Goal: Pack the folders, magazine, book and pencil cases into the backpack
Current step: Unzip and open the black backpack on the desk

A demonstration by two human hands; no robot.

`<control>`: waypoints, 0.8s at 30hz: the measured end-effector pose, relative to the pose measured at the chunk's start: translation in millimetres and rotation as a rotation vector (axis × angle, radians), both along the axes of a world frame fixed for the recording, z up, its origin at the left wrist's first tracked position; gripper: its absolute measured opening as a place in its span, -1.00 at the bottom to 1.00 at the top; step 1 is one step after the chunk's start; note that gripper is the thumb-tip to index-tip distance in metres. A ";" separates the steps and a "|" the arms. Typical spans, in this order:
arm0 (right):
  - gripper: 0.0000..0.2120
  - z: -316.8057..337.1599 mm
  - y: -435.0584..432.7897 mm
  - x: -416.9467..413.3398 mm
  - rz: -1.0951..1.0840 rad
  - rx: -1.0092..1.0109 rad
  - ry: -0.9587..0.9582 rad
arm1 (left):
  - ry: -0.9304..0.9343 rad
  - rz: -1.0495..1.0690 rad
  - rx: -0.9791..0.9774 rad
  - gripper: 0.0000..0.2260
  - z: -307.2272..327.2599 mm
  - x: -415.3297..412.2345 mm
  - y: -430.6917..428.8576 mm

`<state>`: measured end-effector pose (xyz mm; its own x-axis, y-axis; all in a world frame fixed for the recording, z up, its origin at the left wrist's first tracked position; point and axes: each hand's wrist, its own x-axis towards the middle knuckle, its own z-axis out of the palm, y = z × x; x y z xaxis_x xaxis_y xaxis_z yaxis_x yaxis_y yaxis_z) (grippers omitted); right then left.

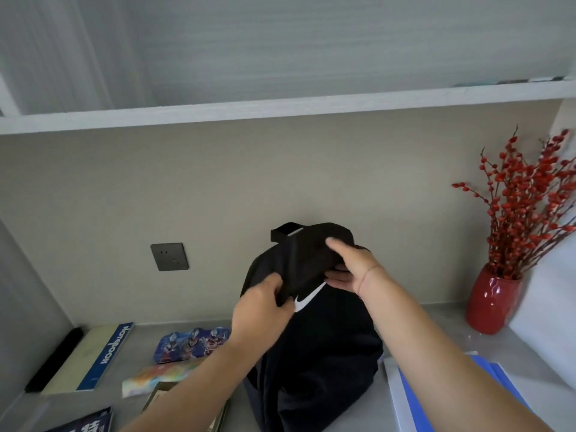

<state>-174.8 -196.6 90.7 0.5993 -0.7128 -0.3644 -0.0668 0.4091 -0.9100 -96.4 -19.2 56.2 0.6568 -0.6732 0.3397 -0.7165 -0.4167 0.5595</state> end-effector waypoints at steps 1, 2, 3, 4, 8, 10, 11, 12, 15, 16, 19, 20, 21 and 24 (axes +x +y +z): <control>-0.65 4.6 3.3 6.6 0.012 -0.077 0.039 | -0.018 -0.089 0.044 -0.70 0.5 -7.7 0.6; -0.64 8.0 6.1 12.7 0.008 -0.169 0.092 | -0.013 -0.175 0.084 -0.68 2.0 -14.5 2.2; -0.60 11.0 7.6 17.5 0.018 -0.271 0.146 | 0.022 -0.251 0.112 -0.67 5.5 -19.7 4.4; -0.57 14.2 8.5 20.6 0.050 -0.367 0.179 | 0.093 -0.303 0.112 -0.66 10.8 -23.1 6.0; -0.56 37.9 17.5 26.2 0.285 -0.701 0.174 | 0.217 -0.110 -0.253 -0.69 46.5 -16.0 14.4; -0.56 49.6 23.1 30.0 0.346 -0.869 0.158 | 0.143 0.097 -0.418 -0.78 59.9 0.3 18.4; -0.54 54.4 27.3 31.2 0.360 -0.964 0.156 | 0.158 0.176 -0.469 -0.80 63.5 9.7 21.9; -0.52 58.3 29.7 31.9 0.357 -1.086 0.154 | 0.215 0.231 -0.478 -0.78 63.5 22.2 23.9; -0.49 63.9 36.7 30.2 0.329 -1.437 0.121 | 0.556 0.386 -0.308 -0.50 50.3 59.0 29.5; -0.49 63.7 40.3 26.6 0.319 -1.502 0.100 | 0.775 0.417 -0.283 -0.42 43.1 64.5 33.3; -0.49 49.1 55.1 9.2 0.359 -1.642 0.090 | 1.508 0.319 -0.271 -0.38 17.2 60.5 53.1; -0.49 39.4 61.5 0.7 0.410 -1.649 0.097 | 1.624 0.278 -0.257 -0.38 2.2 57.3 60.0; -0.49 30.7 67.6 -8.7 0.470 -1.640 0.107 | 1.675 0.254 -0.231 -0.41 -11.7 53.0 65.8; -0.52 14.0 84.1 -39.7 0.684 -1.536 0.141 | 1.665 0.288 -0.178 -0.72 -44.8 33.8 79.6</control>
